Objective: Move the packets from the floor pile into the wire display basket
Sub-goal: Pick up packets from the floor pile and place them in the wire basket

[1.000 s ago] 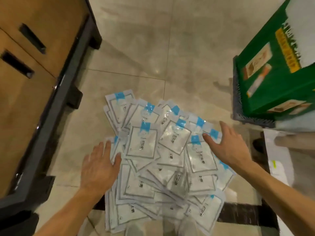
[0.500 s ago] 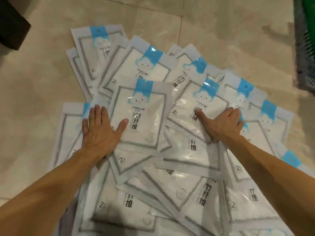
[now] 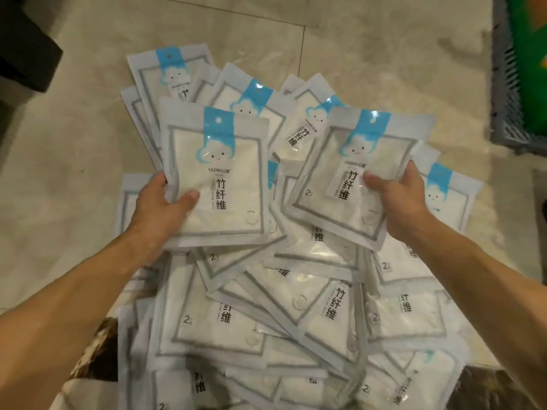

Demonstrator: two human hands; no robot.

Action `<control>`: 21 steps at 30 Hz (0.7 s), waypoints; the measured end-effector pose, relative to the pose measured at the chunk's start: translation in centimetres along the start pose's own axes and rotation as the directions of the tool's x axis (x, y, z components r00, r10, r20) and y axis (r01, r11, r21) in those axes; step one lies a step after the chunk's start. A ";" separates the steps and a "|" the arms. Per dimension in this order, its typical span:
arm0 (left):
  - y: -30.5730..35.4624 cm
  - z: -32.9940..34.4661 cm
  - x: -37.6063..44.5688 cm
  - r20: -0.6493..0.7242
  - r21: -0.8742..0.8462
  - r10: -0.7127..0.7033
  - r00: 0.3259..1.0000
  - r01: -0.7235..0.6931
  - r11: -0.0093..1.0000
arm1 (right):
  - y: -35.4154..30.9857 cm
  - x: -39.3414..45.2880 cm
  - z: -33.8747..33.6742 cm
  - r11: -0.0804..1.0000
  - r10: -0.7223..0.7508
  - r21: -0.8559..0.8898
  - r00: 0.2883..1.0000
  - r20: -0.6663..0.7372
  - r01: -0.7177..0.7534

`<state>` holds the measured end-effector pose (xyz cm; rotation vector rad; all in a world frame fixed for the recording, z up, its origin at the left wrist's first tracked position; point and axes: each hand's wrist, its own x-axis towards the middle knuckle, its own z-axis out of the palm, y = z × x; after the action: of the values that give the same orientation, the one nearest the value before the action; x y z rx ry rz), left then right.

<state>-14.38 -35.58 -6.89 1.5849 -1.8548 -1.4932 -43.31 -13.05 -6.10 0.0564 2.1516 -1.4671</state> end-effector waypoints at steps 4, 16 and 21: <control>5.2 -3.5 -3.5 0.018 -0.123 -0.024 1.000 0.026 0.992 | -6.0 -3.9 -2.8 1.000 -0.006 -0.016 0.995 0.099 0.008; 31.8 -24.0 -18.6 -0.020 -0.282 -0.068 0.997 0.060 0.958 | -39.3 -23.2 -8.4 0.999 0.025 -0.042 0.914 0.406 -0.009; 44.2 -36.7 -27.3 -0.106 -0.332 -0.003 0.994 -0.032 0.943 | -55.7 -34.1 -9.2 0.999 -0.031 -0.013 0.843 0.537 0.045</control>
<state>-1.93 -37.08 55.50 1.4533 -1.4595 -1.5843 -35.61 -19.13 59.08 -0.3705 1.7123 -1.2819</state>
